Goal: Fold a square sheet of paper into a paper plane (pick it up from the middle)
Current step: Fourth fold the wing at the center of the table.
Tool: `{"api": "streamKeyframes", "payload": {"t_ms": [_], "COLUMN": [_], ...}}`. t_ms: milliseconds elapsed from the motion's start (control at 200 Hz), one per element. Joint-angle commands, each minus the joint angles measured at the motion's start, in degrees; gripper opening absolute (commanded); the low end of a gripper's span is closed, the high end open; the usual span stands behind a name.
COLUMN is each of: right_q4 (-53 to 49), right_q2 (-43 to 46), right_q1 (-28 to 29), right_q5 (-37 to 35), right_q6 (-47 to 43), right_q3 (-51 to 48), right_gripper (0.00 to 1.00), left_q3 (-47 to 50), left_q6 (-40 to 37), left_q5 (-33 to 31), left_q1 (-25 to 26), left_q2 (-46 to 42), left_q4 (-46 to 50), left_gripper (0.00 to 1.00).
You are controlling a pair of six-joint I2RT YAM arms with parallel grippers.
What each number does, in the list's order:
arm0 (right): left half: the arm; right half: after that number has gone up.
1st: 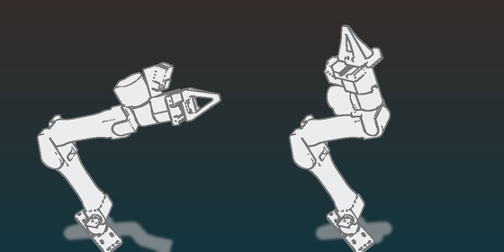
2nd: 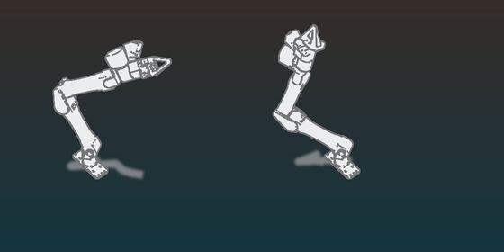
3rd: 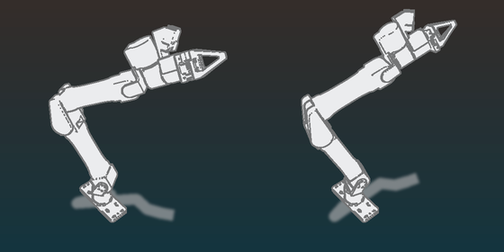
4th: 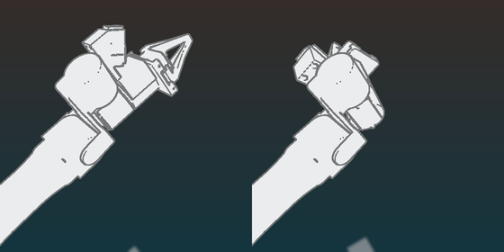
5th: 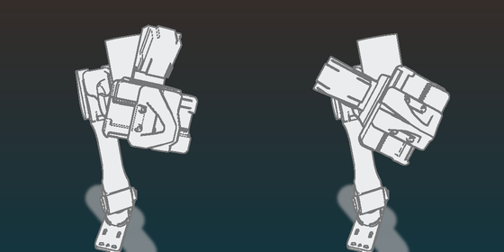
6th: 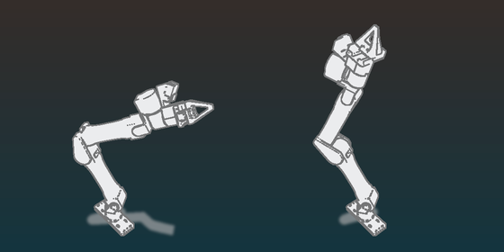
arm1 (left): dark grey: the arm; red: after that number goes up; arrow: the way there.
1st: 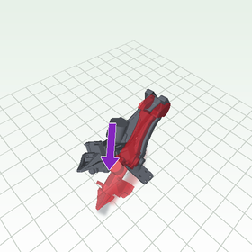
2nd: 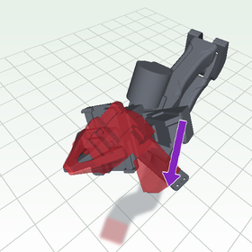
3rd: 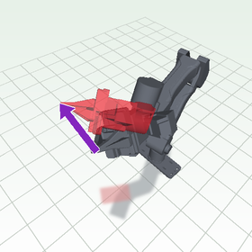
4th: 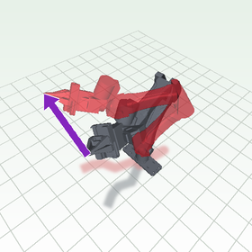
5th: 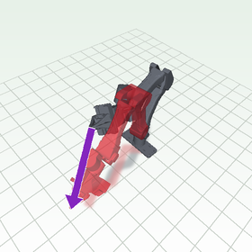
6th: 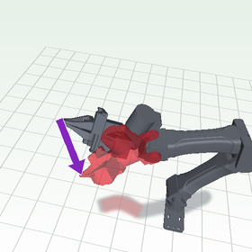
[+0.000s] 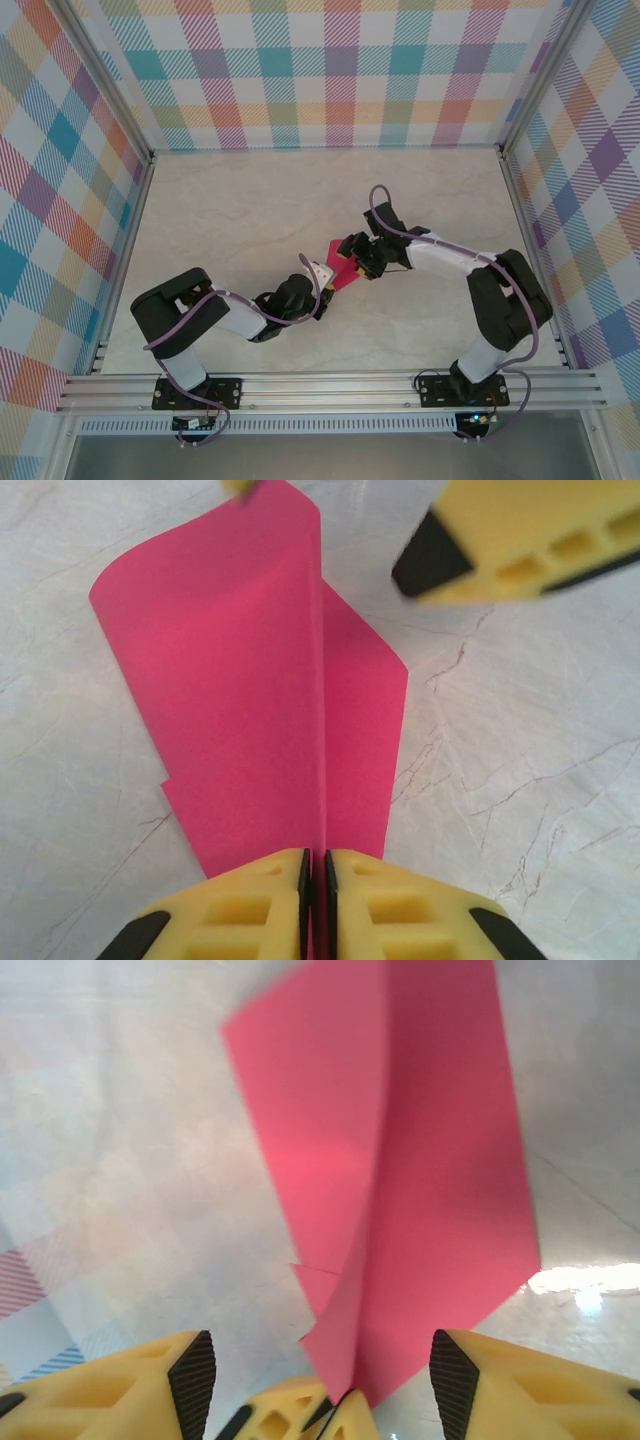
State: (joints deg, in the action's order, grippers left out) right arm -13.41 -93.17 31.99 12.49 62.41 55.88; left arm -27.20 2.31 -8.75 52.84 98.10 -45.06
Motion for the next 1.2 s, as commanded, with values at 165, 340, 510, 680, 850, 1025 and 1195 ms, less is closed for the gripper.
{"api": "streamKeyframes", "payload": {"t_ms": [165,340,510,680,850,1025,1195], "right_q4": [5.95,8.83,10.94,12.19,12.19,12.59,12.56], "right_q2": [5.27,4.46,0.56,-3.42,-6.01,-8.10,-9.69], "right_q1": [-1.72,-2.63,-2.72,-2.72,-2.68,-2.72,-2.70], "right_q5": [1.23,4.74,7.79,9.82,10.46,12.02,13.39], "right_q6": [-14.91,-19.46,-21.24,-22.08,-22.29,-22.16,-22.38], "right_q3": [-4.75,-7.32,-7.19,-5.62,-3.92,-2.50,-1.24], "right_gripper": [0.63,0.60,0.55,0.46,0.41,0.40,0.40], "left_q3": [-2.04,-1.72,-0.86,-0.08,1.35,1.80,2.50], "left_q6": [12.88,20.05,25.67,30.67,35.26,40.39,44.15], "left_q5": [-0.23,0.91,0.87,1.20,1.38,3.62,4.08], "left_q1": [0.58,-0.05,-1.20,-2.20,-2.91,-4.20,-5.35], "left_q2": [-0.29,-1.54,-2.61,-3.27,-3.55,-3.02,-3.01], "left_q4": [6.53,8.15,7.87,6.61,3.99,1.97,1.97], "left_gripper": [0.08,0.05,0.03,0.02,0.02,0.02,0.01]}}
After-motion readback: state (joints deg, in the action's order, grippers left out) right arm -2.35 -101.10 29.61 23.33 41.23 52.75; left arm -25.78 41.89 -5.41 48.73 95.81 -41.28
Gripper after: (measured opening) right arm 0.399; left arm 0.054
